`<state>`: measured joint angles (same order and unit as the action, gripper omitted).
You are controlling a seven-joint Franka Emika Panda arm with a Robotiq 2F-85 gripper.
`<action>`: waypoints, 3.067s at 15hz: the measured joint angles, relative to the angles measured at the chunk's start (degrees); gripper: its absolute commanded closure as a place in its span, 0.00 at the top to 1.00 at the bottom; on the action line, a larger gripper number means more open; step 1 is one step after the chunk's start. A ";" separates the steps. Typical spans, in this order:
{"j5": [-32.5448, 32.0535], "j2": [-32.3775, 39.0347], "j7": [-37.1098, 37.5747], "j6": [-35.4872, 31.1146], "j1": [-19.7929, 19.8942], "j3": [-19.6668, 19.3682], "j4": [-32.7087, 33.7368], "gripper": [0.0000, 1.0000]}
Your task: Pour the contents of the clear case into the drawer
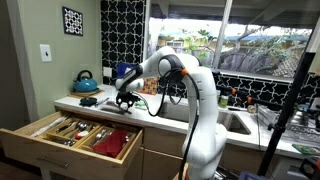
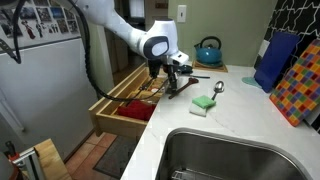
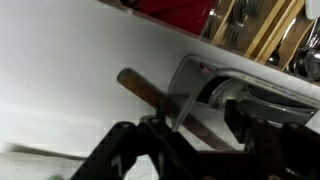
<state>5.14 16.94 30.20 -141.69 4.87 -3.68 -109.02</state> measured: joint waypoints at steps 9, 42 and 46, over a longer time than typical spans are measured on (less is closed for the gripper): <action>0.47 -0.29 -1.36 4.83 -0.05 -0.89 2.69 0.07; -62.07 -9.11 -10.16 2.89 -12.46 2.06 -4.45 0.07; -75.25 -9.46 -8.43 7.49 -13.87 5.34 -4.65 0.07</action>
<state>-70.11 7.49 21.77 -134.19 -9.00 1.66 -113.68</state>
